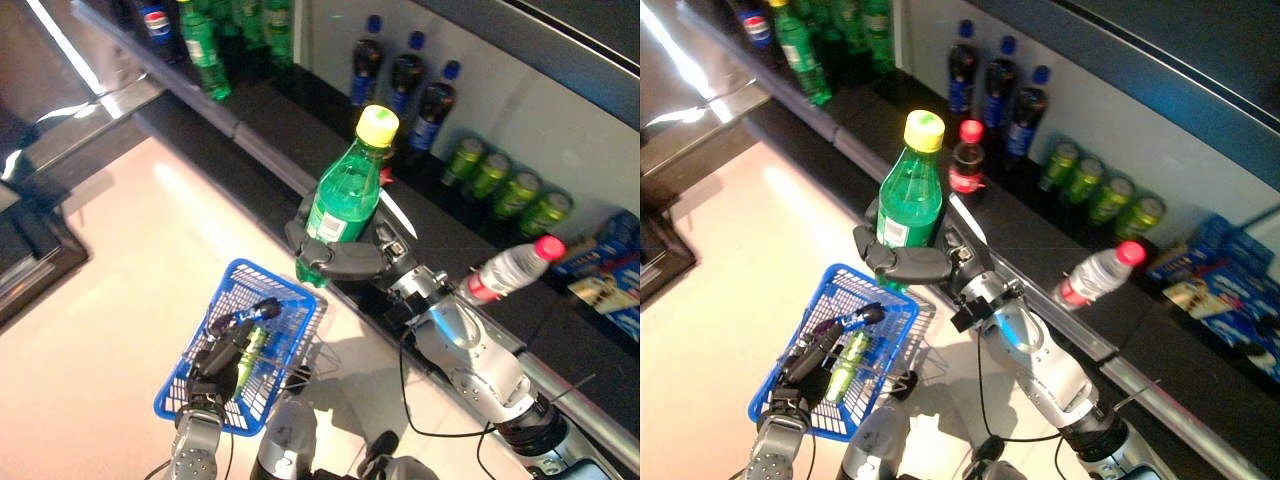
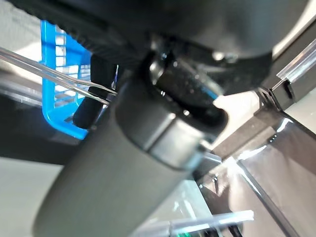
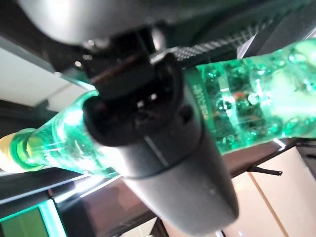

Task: Pick up the drink and place into the basket.

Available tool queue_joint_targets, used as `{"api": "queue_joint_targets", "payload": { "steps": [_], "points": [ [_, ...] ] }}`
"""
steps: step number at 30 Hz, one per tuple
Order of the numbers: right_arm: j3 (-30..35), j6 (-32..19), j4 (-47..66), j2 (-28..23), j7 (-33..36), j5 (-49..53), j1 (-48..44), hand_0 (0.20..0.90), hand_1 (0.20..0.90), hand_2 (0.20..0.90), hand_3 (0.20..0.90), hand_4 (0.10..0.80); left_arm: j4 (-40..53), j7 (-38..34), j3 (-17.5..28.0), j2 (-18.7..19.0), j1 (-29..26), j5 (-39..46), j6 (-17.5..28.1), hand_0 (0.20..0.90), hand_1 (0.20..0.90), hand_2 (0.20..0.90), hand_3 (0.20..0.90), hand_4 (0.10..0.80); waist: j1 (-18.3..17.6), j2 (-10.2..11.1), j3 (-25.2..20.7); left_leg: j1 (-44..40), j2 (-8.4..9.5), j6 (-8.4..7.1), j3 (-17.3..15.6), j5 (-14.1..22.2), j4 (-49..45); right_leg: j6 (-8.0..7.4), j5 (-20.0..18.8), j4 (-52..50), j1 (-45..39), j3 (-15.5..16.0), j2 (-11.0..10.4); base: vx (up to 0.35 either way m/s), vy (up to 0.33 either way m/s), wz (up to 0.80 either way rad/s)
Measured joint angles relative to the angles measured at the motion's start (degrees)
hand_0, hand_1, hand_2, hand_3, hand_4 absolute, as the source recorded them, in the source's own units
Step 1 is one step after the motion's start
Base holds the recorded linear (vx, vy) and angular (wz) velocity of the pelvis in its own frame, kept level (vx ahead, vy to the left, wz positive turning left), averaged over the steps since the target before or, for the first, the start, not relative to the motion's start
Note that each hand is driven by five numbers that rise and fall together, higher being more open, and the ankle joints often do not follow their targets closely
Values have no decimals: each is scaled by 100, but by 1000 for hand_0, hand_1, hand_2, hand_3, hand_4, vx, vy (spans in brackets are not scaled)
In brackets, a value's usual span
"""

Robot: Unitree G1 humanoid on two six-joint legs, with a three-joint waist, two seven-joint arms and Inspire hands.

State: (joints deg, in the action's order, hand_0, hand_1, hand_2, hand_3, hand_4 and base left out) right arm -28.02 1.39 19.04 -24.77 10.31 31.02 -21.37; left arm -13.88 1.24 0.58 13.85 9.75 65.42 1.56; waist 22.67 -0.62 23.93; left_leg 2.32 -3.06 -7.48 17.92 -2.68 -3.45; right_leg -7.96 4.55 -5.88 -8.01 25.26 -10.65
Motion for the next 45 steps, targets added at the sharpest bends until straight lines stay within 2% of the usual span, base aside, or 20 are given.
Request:
{"api": "queue_joint_targets", "payload": {
  "steps": [4, 10, 16, 19, 23, 26, 30, 37, 45],
  "points": [
    [0, 4, -179, 91, 382, -201, -145, 300, 300, 300, 200, 100, 499, 79, -206, 230, 11, 3, -342, 300, 300, 300, 200, 100, 246, 10, 16, 88, 110, 2, 167, -1, -77, -28, 95, -6, -79, 7, -2, 35, -63, 33],
    [0, 58, -507, 291, 960, -422, -253, 300, 300, 300, 200, 100, 1118, 297, -186, 789, 32, 31, -907, 300, 300, 300, 200, 100, 572, 189, 150, 202, 207, -3, 351, 4, -173, -24, 320, -239, -95, 247, -68, 78, -58, 25],
    [2, 141, -910, 507, 1278, -440, -283, 300, 300, 300, 200, 100, 1609, 724, -121, 1032, 54, 141, -1037, 300, 300, 300, 200, 100, 877, 243, 419, 282, 333, -4, 554, 14, -276, -48, 499, -506, -70, 445, -186, 54, -9, 19],
    [-24, 265, -1112, 685, 1299, -440, -283, 300, 300, 300, 200, 100, 1847, 897, -115, 1201, 59, 141, -1141, 300, 300, 300, 200, 100, 968, 258, 455, 283, 400, 25, 566, 69, -369, -79, 552, -605, -86, 460, -261, 76, 18, 7],
    [-83, 319, -1166, 738, 1371, -443, -283, 300, 300, 300, 200, 100, 2110, 1158, -83, 1234, 49, 150, -1202, 300, 300, 300, 200, 100, 1024, 264, 460, 283, 472, 45, 569, 91, -443, -107, 604, -697, -86, 464, -333, 47, 17, 2],
    [-146, 322, -1229, 788, 1402, -451, -284, 300, 300, 300, 200, 100, 2221, 1367, -80, 1337, 48, 100, -1195, 300, 300, 300, 200, 100, 1021, 264, 460, 282, 479, 47, 570, 105, -475, -107, 612, -724, -89, 461, -340, 12, 8, 0],
    [-254, 325, -1538, 884, 1376, -459, -283, 300, 300, 300, 200, 100, 2259, 1680, -45, 1753, 47, -11, -1149, 300, 300, 300, 200, 100, 1023, 264, 460, 286, 513, 54, 580, 148, -562, -107, 665, -832, -86, 462, -383, 52, 16, 2],
    [-371, 324, -1931, 1040, 1379, -463, -308, 300, 300, 300, 200, 100, 2525, 2121, 8, 2135, 7, -14, -990, 300, 300, 300, 200, 100, 1056, 266, 461, 288, 579, 70, 612, 170, -613, -135, 735, -954, -90, 505, -466, 54, 18, 4],
    [-629, 324, -2510, 1135, 1471, -463, -334, 300, 300, 300, 200, 100, 3121, 2385, 11, 2623, -441, -17, -447, 300, 300, 300, 200, 100, 1189, 266, 461, 284, 641, 81, 660, 194, -658, -159, 786, -1003, -136, 567, -513, 63, 10, 4]
  ]
}}
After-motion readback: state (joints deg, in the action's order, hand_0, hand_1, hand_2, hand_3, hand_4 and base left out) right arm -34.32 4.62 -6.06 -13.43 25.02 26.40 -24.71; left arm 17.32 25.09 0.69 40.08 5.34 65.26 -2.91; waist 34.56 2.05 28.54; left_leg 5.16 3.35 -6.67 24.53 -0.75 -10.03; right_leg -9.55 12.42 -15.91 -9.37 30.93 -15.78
